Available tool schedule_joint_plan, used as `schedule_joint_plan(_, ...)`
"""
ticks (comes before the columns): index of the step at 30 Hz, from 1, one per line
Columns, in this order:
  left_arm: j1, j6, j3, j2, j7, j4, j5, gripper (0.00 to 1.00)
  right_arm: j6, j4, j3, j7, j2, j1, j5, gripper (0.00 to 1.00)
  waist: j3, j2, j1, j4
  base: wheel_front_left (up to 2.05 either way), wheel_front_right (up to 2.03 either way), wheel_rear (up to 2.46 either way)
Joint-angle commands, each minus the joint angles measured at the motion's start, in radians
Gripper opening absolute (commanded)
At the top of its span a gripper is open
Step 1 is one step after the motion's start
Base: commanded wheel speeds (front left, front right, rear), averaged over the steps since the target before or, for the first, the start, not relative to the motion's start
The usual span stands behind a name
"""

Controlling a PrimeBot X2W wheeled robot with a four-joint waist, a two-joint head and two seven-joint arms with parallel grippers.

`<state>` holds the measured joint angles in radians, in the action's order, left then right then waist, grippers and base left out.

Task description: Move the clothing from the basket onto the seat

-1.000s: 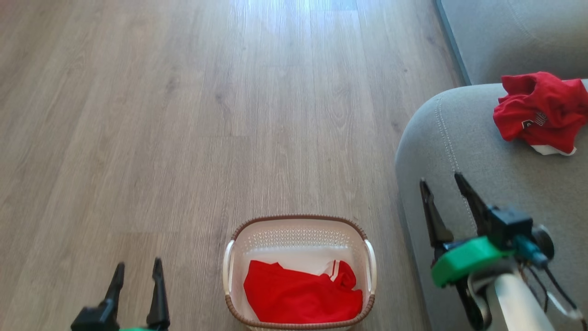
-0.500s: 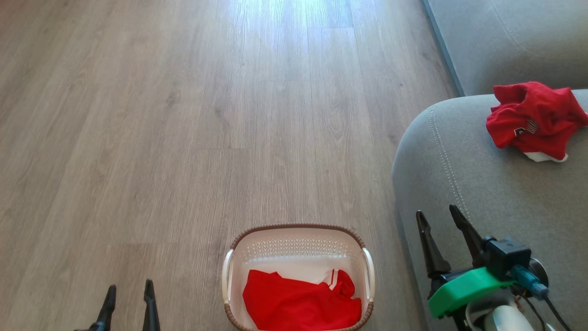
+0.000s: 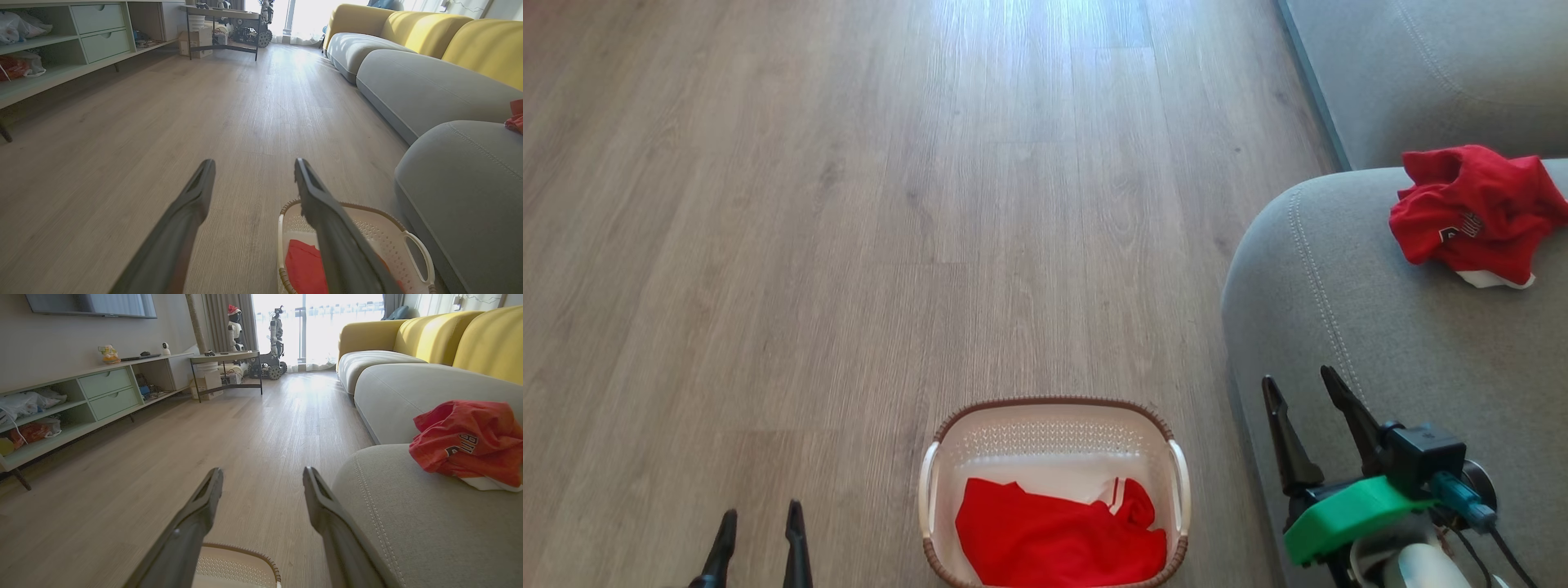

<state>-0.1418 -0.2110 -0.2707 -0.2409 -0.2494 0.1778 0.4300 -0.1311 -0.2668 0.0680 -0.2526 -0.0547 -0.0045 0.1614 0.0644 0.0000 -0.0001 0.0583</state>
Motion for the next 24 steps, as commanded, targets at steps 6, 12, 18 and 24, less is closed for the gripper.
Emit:
schedule_joint_plan(6, 0.030, 0.018, 0.053, 0.004, -0.012, -0.012, -0.025, 1.00, 0.000, 0.025, 0.019, -0.009, 0.004, -0.021, 0.008, 1.00, 0.003, 0.0000, 0.0001, 0.004, 0.00, 0.00, 0.00)
schedule_joint_plan(12, 0.027, 0.028, 0.056, 0.013, -0.012, -0.003, -0.036, 1.00, 0.000, 0.027, 0.018, -0.009, 0.004, -0.017, 0.008, 1.00, 0.003, 0.0000, 0.0001, 0.007, 0.00, 0.00, 0.00)
schedule_joint_plan(18, 0.030, 0.037, 0.053, 0.020, -0.012, 0.003, -0.048, 1.00, 0.000, 0.028, 0.005, -0.009, 0.004, -0.014, -0.003, 1.00, -0.006, 0.0000, 0.0001, 0.006, 0.00, 0.00, 0.00)
schedule_joint_plan(24, 0.052, 0.052, 0.030, 0.022, -0.009, 0.027, -0.061, 1.00, 0.000, 0.043, -0.016, -0.009, 0.004, -0.019, -0.022, 1.00, -0.033, 0.0000, 0.0001, -0.002, 0.00, 0.00, 0.00)
